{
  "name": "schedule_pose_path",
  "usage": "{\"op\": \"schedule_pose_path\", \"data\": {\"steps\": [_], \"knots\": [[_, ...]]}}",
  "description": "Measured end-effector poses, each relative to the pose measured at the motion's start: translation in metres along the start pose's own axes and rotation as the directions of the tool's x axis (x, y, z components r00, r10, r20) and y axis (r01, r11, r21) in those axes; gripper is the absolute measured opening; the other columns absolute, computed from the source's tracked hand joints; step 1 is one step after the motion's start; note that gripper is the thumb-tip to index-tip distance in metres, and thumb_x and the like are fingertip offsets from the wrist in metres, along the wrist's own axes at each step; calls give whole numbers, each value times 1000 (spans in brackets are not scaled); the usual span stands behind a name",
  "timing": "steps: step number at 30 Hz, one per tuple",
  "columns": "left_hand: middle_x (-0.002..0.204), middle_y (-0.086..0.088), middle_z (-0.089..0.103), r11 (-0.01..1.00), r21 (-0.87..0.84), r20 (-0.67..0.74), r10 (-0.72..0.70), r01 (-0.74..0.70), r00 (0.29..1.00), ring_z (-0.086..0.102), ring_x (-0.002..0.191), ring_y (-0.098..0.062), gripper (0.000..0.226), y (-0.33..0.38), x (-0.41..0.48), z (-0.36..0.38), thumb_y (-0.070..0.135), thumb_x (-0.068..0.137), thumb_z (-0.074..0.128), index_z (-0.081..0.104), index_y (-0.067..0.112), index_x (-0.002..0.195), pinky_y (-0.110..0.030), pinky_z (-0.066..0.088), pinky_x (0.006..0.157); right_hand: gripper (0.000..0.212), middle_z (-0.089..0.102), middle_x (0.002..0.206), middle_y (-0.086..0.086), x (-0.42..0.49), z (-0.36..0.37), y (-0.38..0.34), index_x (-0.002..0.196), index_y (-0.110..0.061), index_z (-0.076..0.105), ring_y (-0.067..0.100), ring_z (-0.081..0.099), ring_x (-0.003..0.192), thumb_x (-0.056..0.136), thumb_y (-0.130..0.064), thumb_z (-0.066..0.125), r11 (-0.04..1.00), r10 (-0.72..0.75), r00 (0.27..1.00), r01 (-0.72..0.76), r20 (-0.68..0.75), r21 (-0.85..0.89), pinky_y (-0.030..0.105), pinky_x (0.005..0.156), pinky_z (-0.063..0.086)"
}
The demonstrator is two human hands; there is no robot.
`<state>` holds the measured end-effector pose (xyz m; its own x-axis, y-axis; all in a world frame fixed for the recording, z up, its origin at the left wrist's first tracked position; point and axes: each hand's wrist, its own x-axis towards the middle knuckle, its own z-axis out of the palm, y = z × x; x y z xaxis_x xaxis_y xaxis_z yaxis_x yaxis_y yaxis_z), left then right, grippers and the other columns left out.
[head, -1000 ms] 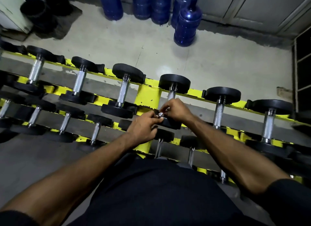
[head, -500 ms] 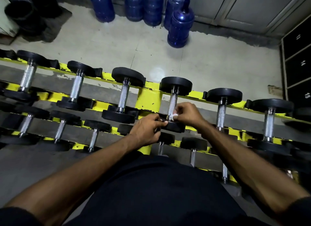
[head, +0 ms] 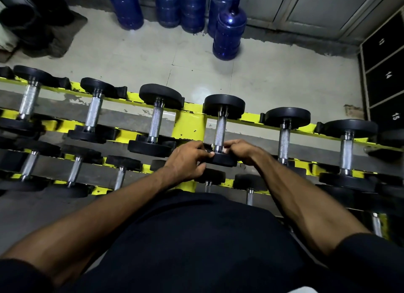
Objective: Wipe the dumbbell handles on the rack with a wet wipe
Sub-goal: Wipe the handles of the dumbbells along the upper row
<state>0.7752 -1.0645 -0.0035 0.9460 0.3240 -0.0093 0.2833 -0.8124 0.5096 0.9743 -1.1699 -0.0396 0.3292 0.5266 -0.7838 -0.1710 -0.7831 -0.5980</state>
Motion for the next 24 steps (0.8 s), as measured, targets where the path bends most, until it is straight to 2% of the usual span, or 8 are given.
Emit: {"op": "schedule_pose_path", "data": {"steps": [4,7,11,13,16,19,21,24], "knots": [[91,2,61,1000,-3,-4,22,-22,1000,57,83,-16,31,-1,0,0,22,81,72,75,23,113,-27,46,64,35,70,89,4,5,1,-1,99,-11,74,16,59,78,90,9,46,999,19,998,-22,-55,-45,24,60,49],[92,1,62,999,13,0,47,-47,999,58,84,-18,33,-3,-1,-1,21,81,72,74,24,113,-27,46,63,21,71,88,2,-7,-1,3,88,-12,74,14,58,75,87,4,60,1000,-15,985,14,-171,-6,20,52,43],[99,2,61,997,44,28,62,-63,998,56,91,-14,37,-6,-1,-2,24,83,71,71,27,120,-24,40,67,10,73,85,2,-28,-5,2,88,-7,76,9,64,72,79,-3,78,953,-287,937,260,-197,-155,21,62,54],[100,2,62,997,42,40,66,-68,997,56,93,-15,38,-5,0,-2,25,83,71,70,27,121,-26,43,68,14,73,82,-5,-28,-8,-8,92,-12,79,5,65,71,78,-10,80,832,-453,884,375,-113,-408,27,65,55],[98,1,62,997,37,43,63,-65,997,58,93,-17,36,-4,2,-3,25,83,71,72,28,118,-29,50,69,18,59,88,-12,-20,-8,-22,100,-17,78,7,56,77,82,-16,76,552,-654,757,474,-4,-686,25,68,44],[99,2,62,998,32,29,60,-61,998,58,93,-17,36,-4,1,-1,25,83,71,72,28,118,-29,51,69,21,59,98,-1,-13,-5,-28,107,-10,76,13,55,85,86,-13,74,542,-740,659,466,-135,-699,25,69,43],[98,1,62,998,29,26,58,-59,998,59,92,-18,35,-4,1,-1,25,83,71,72,28,118,-30,52,69,20,61,96,3,-15,-1,-30,104,-8,76,17,58,84,85,-14,75,497,-742,667,479,-69,-723,28,69,47],[94,1,61,998,30,15,63,-64,998,59,89,-21,34,-4,2,-3,25,82,71,73,28,116,-29,49,65,15,57,87,1,-22,0,-35,97,-7,77,23,60,83,84,-14,76,249,-627,722,543,294,-802,33,68,47]]}}
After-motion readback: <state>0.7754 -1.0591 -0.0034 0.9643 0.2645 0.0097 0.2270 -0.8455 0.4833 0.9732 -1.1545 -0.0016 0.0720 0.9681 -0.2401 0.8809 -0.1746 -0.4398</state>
